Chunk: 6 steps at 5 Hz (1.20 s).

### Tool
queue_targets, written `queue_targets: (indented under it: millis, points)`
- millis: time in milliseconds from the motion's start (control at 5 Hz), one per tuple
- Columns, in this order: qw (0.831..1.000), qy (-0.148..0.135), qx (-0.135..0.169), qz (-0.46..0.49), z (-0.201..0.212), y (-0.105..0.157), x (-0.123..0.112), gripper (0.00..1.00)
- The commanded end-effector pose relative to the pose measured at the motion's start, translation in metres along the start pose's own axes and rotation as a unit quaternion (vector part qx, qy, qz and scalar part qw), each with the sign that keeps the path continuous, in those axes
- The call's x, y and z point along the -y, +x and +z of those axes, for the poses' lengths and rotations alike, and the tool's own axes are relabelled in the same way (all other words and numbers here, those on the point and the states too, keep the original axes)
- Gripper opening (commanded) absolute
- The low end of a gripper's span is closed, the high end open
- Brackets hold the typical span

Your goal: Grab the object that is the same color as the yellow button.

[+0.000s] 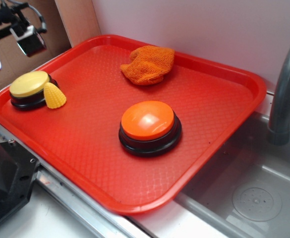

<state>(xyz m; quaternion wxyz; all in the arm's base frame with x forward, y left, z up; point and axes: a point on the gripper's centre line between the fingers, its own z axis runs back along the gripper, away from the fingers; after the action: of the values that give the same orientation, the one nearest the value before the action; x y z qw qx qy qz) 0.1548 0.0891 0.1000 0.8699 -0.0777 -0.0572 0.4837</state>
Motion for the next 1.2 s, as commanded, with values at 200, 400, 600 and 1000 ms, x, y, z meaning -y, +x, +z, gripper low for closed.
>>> queue_targets:
  millis: [200,400,600,1000]
  points:
    - [0.999,0.0,0.009,0.031,-0.04,0.001,0.0,1.0]
    - [0.999,0.013,0.023,0.046,-0.049,0.003,0.007,1.0]
    - [0.997,0.038,0.029,0.057,-0.062,-0.003,0.014,0.0]
    - [0.996,0.056,0.01,0.075,-0.076,-0.008,0.012,0.0]
